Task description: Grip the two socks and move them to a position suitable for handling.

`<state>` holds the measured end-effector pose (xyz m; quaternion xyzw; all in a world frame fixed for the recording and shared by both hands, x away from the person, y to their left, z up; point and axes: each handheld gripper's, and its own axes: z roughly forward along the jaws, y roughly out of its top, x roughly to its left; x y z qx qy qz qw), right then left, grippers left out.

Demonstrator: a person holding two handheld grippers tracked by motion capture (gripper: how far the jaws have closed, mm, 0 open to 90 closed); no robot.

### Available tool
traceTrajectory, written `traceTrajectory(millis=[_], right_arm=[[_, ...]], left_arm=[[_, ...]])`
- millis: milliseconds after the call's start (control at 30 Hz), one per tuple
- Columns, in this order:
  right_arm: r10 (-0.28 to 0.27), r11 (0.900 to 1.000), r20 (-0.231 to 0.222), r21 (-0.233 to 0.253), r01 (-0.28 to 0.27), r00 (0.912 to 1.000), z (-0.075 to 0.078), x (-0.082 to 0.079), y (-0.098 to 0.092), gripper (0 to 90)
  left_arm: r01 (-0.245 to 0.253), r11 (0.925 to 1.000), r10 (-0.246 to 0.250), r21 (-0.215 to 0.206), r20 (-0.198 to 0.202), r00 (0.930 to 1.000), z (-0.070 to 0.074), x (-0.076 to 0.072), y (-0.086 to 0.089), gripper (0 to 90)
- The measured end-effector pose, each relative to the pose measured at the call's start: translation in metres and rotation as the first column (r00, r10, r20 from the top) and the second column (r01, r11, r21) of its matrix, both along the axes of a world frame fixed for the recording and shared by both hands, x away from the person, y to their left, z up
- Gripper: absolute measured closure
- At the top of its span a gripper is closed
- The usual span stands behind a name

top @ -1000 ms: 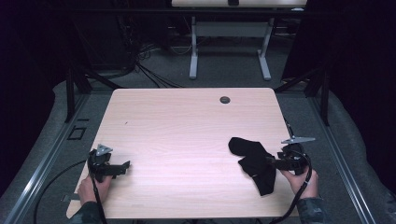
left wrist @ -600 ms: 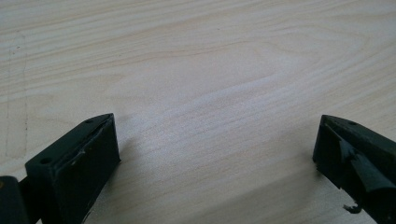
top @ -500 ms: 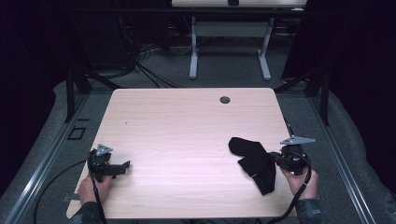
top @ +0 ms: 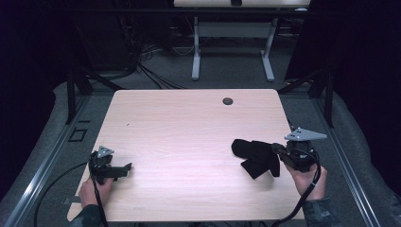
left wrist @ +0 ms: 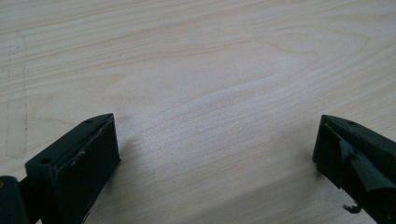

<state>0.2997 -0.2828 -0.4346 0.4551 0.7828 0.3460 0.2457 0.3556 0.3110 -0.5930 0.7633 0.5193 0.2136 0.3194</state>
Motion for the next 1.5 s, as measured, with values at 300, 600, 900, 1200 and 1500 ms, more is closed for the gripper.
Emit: traceTrajectory(millis=[300, 600, 900, 1200, 1500], right_arm=[[0.106, 0.994, 0.071, 0.014, -0.107, 0.9918, 0.031, -0.012, 0.031, 87.6], [0.215, 0.974, 0.082, 0.048, -0.219, 0.9732, 0.032, -0.017, 0.067, 87.6], [0.333, 0.942, 0.024, 0.036, -0.334, 0.9425, 0.018, -0.015, 0.110, 87.6], [0.429, 0.898, -0.053, 0.128, -0.420, 0.9016, -0.010, -0.012, 0.135, 87.5], [0.398, 0.917, -0.232, 0.079, -0.390, 0.8878, -0.079, 0.030, 0.161, 87.3]], left_arm=[[-0.001, 1.0000, 0.001, 0.000, 0.002, 1.0000, 0.000, 0.000, 0.000, 0.3], [-0.004, 1.0000, 0.004, -0.004, 0.002, 1.0000, 0.000, 0.000, 0.000, 0.3], [-0.007, 1.0000, 0.007, -0.004, 0.002, 1.0000, 0.000, 0.000, 0.000, 0.3], [-0.007, 1.0000, 0.007, -0.003, 0.002, 1.0000, 0.000, 0.000, 0.000, 0.3], [-0.007, 1.0000, 0.008, -0.004, 0.003, 1.0000, 0.000, 0.000, 0.000, 0.3]])
